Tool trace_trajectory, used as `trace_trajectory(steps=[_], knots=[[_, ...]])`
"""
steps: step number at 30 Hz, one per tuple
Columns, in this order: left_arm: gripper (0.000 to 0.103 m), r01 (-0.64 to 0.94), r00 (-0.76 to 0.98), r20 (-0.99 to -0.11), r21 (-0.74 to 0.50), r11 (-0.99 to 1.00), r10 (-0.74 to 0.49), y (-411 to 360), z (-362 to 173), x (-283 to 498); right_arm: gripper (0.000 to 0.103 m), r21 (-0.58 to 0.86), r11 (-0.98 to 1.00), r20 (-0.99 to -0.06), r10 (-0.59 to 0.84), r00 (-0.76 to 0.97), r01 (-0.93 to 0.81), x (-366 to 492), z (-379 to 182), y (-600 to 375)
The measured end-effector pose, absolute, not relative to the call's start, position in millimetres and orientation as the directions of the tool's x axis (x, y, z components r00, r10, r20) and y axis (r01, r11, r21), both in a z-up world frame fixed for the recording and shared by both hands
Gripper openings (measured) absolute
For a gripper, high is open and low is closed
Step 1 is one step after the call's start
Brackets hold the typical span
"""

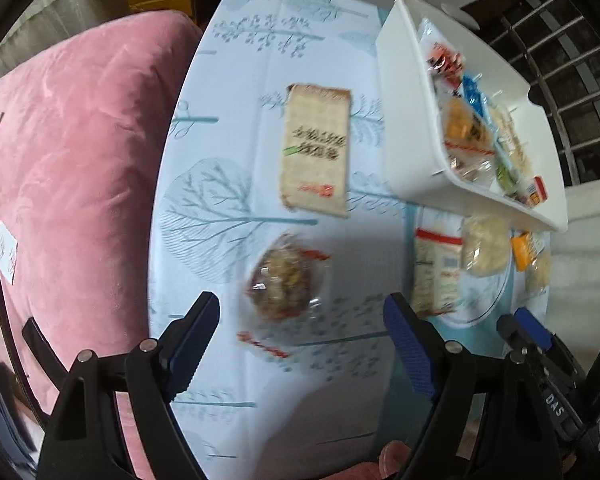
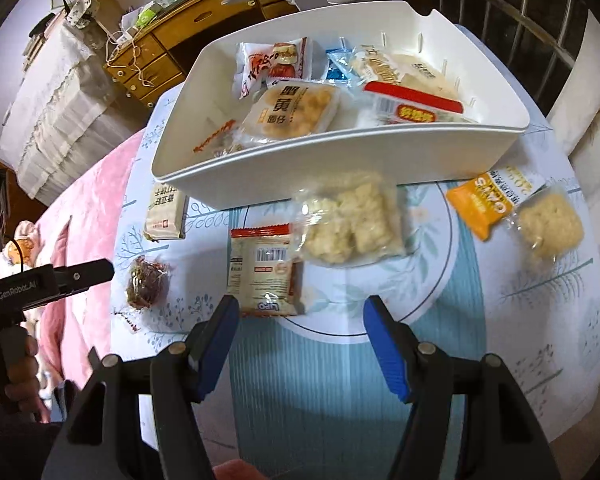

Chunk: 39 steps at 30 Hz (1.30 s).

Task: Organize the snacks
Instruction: 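Withdraw both tools from the basket toward the remaining snacks, then grasp the second nut packet with the left tool while the right tool grasps the white LIFO packet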

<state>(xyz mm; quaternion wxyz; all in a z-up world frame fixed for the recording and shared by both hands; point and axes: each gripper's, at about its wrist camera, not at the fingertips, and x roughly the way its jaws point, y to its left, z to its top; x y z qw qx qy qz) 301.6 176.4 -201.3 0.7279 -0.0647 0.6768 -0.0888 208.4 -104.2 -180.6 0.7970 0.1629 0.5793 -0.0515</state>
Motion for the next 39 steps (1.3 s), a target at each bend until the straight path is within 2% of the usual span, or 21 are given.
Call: trace_trajectory(steps=[5, 8, 10, 20, 24, 30, 31, 33, 34, 36, 39], knots=[[0.083, 0.122, 0.014, -0.969, -0.242, 0.963, -0.245, 190, -217, 305, 0.066, 0.16, 0.935, -0.944, 0.05, 0.327, 0.317, 211, -193, -81], [0.083, 0.16, -0.039, -0.97, -0.243, 0.957, -0.24, 190, -231, 307, 0.075, 0.126, 0.932, -0.946, 0.01, 0.325, 0.339, 214, -200, -67], [0.083, 0.176, -0.076, -0.969, -0.247, 0.953, -0.237, 189, -241, 307, 0.077, 0.103, 0.932, -0.948, -0.014, 0.318, 0.348, 217, -205, -58], [0.083, 0.225, -0.142, -0.964, -0.253, 0.941, -0.225, 175, -266, 317, 0.078, -0.07, 0.941, -0.963, -0.15, 0.222, 0.331, 240, -231, -30], [0.073, 0.206, -0.148, -0.968, -0.232, 0.951, -0.204, 172, -276, 323, 0.078, -0.102, 0.944, -0.962, -0.174, 0.211, 0.313, 251, -237, -27], [0.066, 0.234, -0.141, -0.972, -0.216, 0.948, -0.187, 163, -278, 324, 0.078, -0.12, 0.942, -0.962, -0.188, 0.197, 0.312, 262, -242, -26], [0.064, 0.233, -0.137, -0.974, -0.211, 0.949, -0.183, 163, -277, 325, 0.076, -0.121, 0.94, -0.963, -0.19, 0.192, 0.32, 263, -243, -27], [0.054, 0.228, -0.13, -0.975, -0.207, 0.951, -0.181, 162, -277, 325, 0.064, -0.112, 0.937, -0.968, -0.178, 0.175, 0.33, 265, -245, -30], [0.053, 0.228, -0.129, -0.976, -0.201, 0.953, -0.175, 162, -277, 326, 0.058, -0.109, 0.937, -0.972, -0.17, 0.163, 0.332, 265, -246, -31], [0.05, 0.226, -0.127, -0.978, -0.188, 0.956, -0.162, 161, -276, 329, 0.056, -0.098, 0.936, -0.976, -0.157, 0.152, 0.339, 262, -248, -30], [0.038, 0.214, -0.127, -0.979, -0.187, 0.959, -0.162, 164, -276, 330, 0.051, -0.086, 0.935, -0.978, -0.145, 0.15, 0.344, 260, -247, -30]])
